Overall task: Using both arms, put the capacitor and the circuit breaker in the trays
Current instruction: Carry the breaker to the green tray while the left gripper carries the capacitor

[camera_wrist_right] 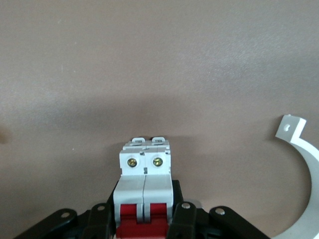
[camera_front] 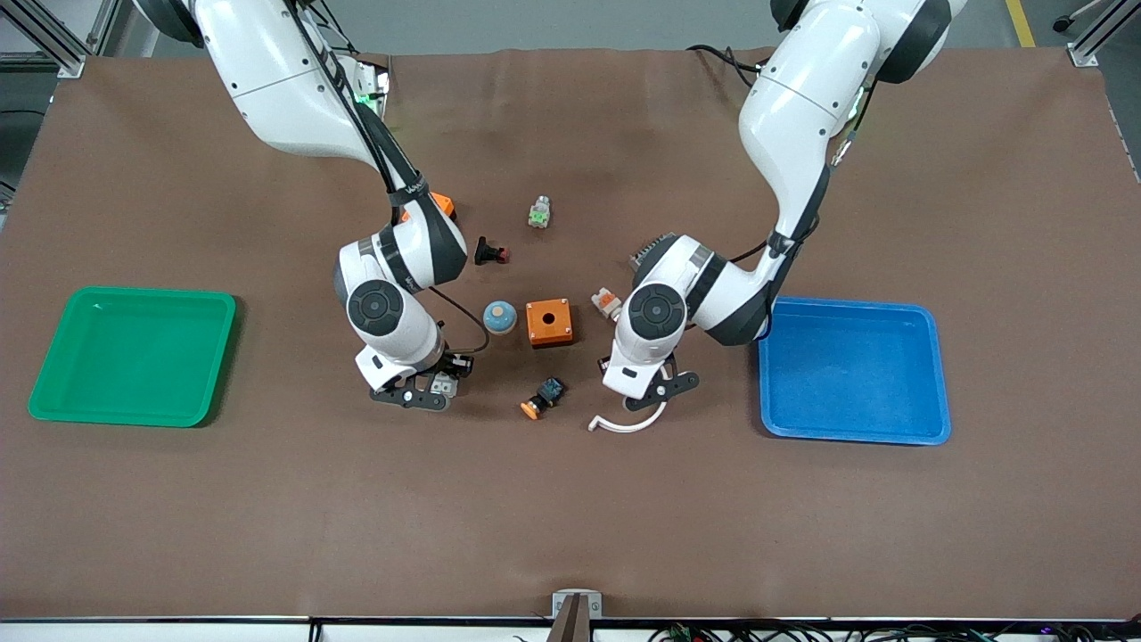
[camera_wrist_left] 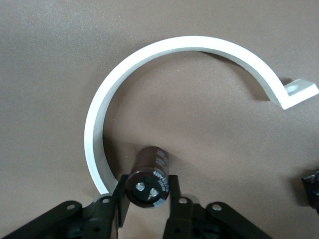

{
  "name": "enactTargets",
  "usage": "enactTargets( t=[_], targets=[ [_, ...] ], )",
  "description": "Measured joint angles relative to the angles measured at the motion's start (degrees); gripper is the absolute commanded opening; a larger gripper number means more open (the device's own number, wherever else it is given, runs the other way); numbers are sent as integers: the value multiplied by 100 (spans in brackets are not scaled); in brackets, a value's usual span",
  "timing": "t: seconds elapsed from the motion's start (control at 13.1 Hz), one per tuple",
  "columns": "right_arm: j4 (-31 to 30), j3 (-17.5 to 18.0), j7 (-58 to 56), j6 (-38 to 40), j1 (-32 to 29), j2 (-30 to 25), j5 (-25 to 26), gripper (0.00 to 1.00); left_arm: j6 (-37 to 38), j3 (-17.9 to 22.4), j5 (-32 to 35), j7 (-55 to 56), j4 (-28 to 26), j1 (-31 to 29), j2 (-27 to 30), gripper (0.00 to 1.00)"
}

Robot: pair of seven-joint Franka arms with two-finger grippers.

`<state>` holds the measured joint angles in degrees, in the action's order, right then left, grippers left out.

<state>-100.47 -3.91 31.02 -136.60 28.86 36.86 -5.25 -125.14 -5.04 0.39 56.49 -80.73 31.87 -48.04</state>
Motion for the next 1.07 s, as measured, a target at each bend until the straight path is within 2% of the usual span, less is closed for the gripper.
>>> enactTargets(
  t=[0.15, 0.38, 0.69, 1.07],
  targets=[
    [98, -92, -1, 248, -66, -40, 0, 0, -25, 0, 0, 4, 5, -10, 1, 22],
    [672, -169, -249, 1543, -617, -460, 11, 0, -52, 1, 0, 65, 70, -108, 60, 21],
    [764, -239, -1982, 2415, -2172, -1164, 164, 0, 300, 1, 0, 67, 88, -272, 358, 21],
    [537, -279, -4213, 2280, -4089, -1166, 331, 0, 1279, -7, 0, -105, -49, -811, 944, 21]
  ],
)
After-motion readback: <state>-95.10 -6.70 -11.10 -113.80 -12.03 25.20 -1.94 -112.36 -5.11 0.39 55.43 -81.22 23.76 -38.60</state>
